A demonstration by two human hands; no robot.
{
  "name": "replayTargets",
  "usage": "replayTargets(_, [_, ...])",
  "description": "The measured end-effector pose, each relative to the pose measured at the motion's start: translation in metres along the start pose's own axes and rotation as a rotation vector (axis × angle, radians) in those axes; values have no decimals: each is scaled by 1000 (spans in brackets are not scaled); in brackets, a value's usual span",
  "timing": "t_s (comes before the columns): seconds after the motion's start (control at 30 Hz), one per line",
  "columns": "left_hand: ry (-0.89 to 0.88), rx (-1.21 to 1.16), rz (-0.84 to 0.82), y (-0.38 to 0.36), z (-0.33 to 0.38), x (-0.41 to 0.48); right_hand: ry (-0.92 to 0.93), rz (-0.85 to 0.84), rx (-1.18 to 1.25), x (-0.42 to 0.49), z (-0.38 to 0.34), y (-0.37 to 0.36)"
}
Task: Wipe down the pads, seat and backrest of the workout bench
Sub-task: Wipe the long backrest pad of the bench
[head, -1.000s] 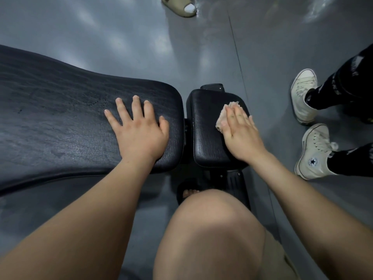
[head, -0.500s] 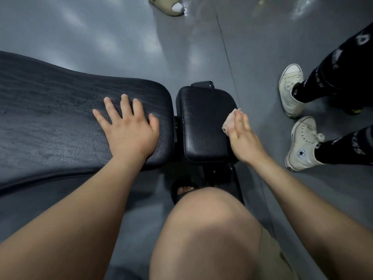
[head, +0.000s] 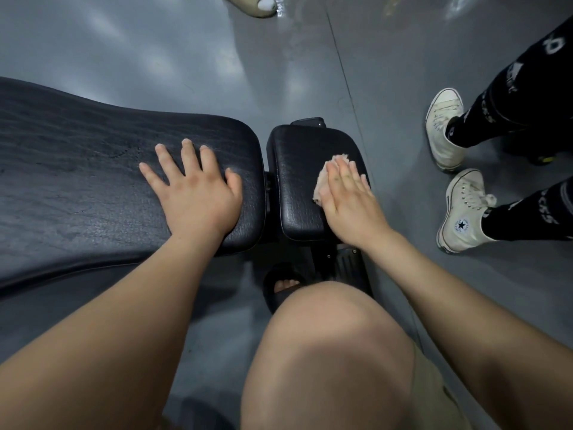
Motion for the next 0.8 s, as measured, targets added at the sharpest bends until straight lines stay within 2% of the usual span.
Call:
replayTargets(0.1, [-2,-3,5,0,-1,0,58,11,0,-16,-15,-3])
replayTargets(0.23, [-6,-9,4,1,-2,0,180,-56,-41,-54,-41,-10])
replayTargets(0.47, [-6,-14,2,1,-2,0,155,-66,-23,22,-54,-2])
replayTargets(0.57, [-7,-8,10,1,-1,1,194,-57,-37,8,-64,-9])
replayTargets(0.7, [-6,-12,-1,1,-2,-1,363,-84,-145,-34,-73,-19])
replayTargets(0.8, [1,-4,-1,2,-1,-1,374,-84,-170,-30,-69,-20])
Point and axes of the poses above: each hand's wrist, its own x-axis towards the middle knuckle, its own y-axis out of the back of the hand, z = x × y, the point moved 5 cm from there along x, towards the middle knuckle, and after that the axes turned 14 degrees about y, right-handed, at the moved point
